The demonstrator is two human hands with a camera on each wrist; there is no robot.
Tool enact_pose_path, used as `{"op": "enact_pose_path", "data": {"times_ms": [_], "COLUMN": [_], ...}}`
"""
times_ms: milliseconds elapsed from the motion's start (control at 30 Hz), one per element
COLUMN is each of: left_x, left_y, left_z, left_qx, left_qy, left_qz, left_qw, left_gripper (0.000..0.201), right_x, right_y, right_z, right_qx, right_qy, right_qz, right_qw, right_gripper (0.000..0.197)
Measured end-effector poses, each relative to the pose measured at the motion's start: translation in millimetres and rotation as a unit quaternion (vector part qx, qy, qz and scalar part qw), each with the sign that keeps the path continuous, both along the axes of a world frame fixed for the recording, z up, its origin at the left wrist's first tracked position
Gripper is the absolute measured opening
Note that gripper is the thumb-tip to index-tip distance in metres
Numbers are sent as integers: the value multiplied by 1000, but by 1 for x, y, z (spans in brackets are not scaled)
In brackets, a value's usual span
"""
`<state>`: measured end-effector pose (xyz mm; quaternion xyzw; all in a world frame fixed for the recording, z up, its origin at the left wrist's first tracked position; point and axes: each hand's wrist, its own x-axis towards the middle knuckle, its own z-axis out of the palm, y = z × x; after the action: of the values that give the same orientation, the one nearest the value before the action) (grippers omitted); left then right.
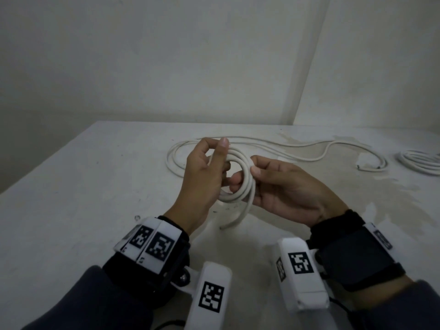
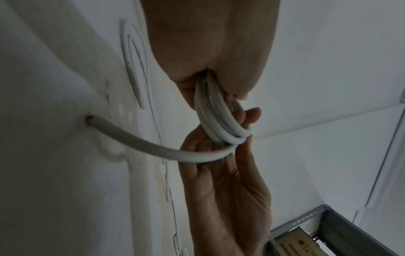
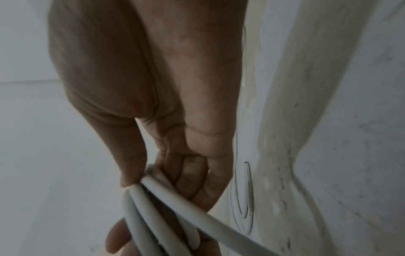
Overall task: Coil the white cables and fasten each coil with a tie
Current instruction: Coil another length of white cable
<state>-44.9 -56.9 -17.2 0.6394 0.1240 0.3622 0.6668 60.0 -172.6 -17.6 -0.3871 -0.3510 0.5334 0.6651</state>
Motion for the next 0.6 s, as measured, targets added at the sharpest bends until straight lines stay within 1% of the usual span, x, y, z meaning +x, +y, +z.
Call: {"op": "enact_pose_path", "data": {"times_ms": [100, 167, 200, 333, 400, 600], "left_x": [1, 1, 1, 1, 2, 5], "left_y": [0, -3, -4, -3, -2, 0], "left_z": [0, 2, 2, 2, 1, -1], "left_qx": [9, 12, 14, 12, 11, 20], "left_qy": [7, 6, 3, 10, 17, 2], "left_qz": [10, 5, 2, 5, 6, 30], "left_qw": [1000, 1000, 1000, 1000, 1000, 999], "left_gripper": [22, 22, 22, 24, 26, 17], "right_x": [0, 2, 3, 2, 0, -2], "right_y": [-1, -2, -3, -1, 0, 4], "right_z": [2, 3, 3, 1, 1, 1], "right_qx": [-35, -46, -46, -42, -42, -44], "right_qy": [-39, -39, -36, -28, -30, -14], "right_qz": [-16, -13, -12, -24, -35, -35], "right_qw": [998, 998, 998, 998, 998, 998], "right_gripper": [44, 50, 50, 30, 25, 36]}}
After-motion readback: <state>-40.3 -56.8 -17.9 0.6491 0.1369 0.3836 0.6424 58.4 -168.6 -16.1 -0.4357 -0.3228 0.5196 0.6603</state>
